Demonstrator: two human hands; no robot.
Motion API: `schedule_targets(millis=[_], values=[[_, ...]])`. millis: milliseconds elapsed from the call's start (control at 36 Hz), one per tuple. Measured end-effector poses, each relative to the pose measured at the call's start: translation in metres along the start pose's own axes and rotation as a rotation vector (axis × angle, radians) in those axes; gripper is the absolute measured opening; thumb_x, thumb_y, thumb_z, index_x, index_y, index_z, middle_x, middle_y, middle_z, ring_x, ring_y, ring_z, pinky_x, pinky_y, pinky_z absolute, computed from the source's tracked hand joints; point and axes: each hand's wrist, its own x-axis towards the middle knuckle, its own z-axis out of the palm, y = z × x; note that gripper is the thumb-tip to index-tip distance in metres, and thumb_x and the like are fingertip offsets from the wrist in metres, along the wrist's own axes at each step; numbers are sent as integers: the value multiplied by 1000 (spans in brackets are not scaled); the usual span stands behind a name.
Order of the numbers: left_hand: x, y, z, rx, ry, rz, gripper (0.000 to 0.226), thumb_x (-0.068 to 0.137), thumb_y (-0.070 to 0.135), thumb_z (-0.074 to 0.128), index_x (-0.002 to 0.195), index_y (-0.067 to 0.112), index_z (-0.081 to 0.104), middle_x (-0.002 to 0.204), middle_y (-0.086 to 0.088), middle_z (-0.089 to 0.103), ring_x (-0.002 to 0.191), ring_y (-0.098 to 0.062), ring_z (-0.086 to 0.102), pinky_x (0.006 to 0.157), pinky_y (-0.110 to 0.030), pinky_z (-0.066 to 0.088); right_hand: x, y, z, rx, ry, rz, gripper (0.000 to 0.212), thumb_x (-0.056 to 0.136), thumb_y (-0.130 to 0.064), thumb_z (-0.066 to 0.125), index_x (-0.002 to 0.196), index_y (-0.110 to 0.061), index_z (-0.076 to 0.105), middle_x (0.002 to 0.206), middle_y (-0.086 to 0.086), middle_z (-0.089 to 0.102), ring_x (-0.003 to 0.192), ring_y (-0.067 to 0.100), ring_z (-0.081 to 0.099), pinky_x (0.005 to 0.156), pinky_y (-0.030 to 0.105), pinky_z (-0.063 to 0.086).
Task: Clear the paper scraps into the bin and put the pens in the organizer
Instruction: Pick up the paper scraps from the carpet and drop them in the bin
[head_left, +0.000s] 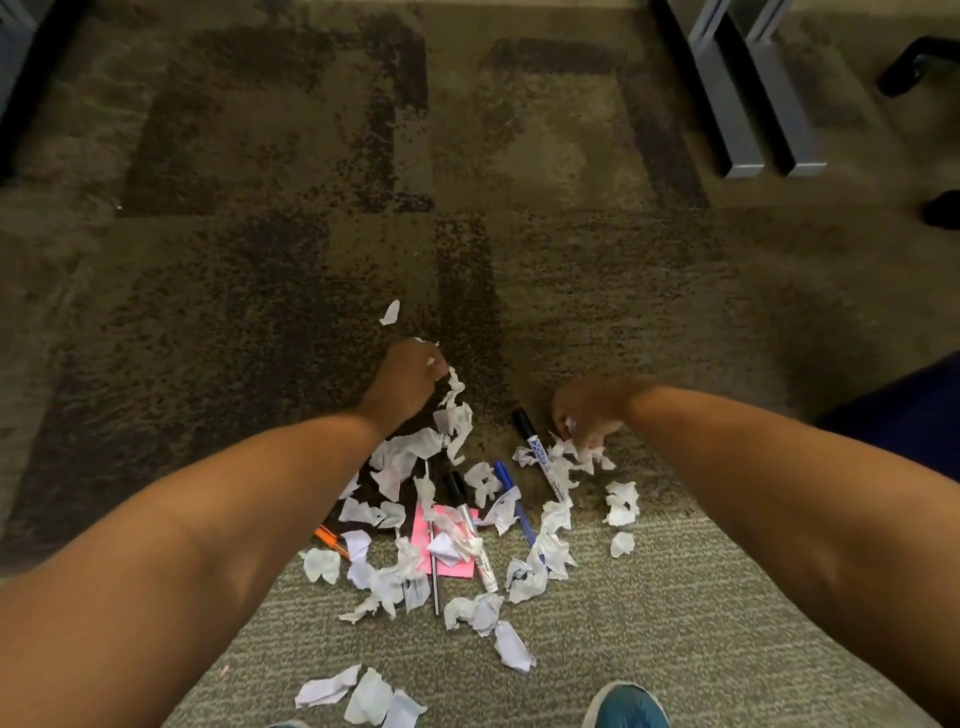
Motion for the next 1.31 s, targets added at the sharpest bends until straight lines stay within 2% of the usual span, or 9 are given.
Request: schedule_targets(millis=[167,278,361,472,667,889,973,1056,1306], values=[[-4,13,16,54,-113,-6,34,81,25,77,98,-3,67,103,-18,66,96,-30,64,81,-33,49,4,17,6,192,90,30,13,85,-11,73,98,-13,70,86,3,74,75,10,72,74,29,60],[-8,16,20,76,-154,-30,24,88,13,68,106,-1,60,110,-19,62,84,-26,66,68,-31,53,3,30,10,355,127,47,12,84,-11,74,95,-13,71,88,4,76,72,8,74,72,28,60],[-9,19,16,157,-154,-17,22,88,14,66,106,1,67,109,-16,67,101,-29,64,82,-30,50,-1,36,9,488,164,54,14,81,-11,78,91,-17,70,94,6,76,70,8,75,63,21,55],[-13,24,12,111,-153,-58,19,88,11,67,99,-4,70,103,-18,71,98,-29,66,85,-33,52,-15,41,3,677,211,46,18,84,-10,77,96,-18,67,95,0,73,76,11,76,81,30,58],[-12,56,-6,-292,-160,-166,17,88,6,67,102,-4,67,96,-12,62,92,-28,69,82,-38,58,-59,38,-20,1056,388,15,32,84,3,72,113,11,60,112,14,64,84,18,74,65,19,58],[-16,137,-27,-726,-199,-190,22,94,-3,52,111,-1,67,111,-19,66,99,-27,61,81,-32,52,-123,46,-41,1266,674,31,20,81,-5,79,97,-9,68,85,7,71,68,12,71,62,25,57],[-16,183,-36,-745,-182,-185,16,92,4,60,91,12,73,94,-14,67,79,-23,58,62,-29,44,-152,56,-49,1354,823,-36,12,81,-6,78,90,-8,70,88,8,72,82,16,69,82,32,59],[-9,227,-36,-854,-150,-183,16,90,-1,60,87,8,73,78,-9,67,60,-16,61,45,-19,47,-184,69,-55,1645,944,-171,19,82,7,72,100,5,65,97,16,72,82,17,72,69,25,61],[-26,379,-4,-1128,-382,-102,19,92,-7,52,78,2,61,59,-10,64,44,-16,62,43,-26,54,-285,131,-30,1815,1362,-72,11,86,6,67,97,5,67,95,13,70,80,15,69,62,17,57]])
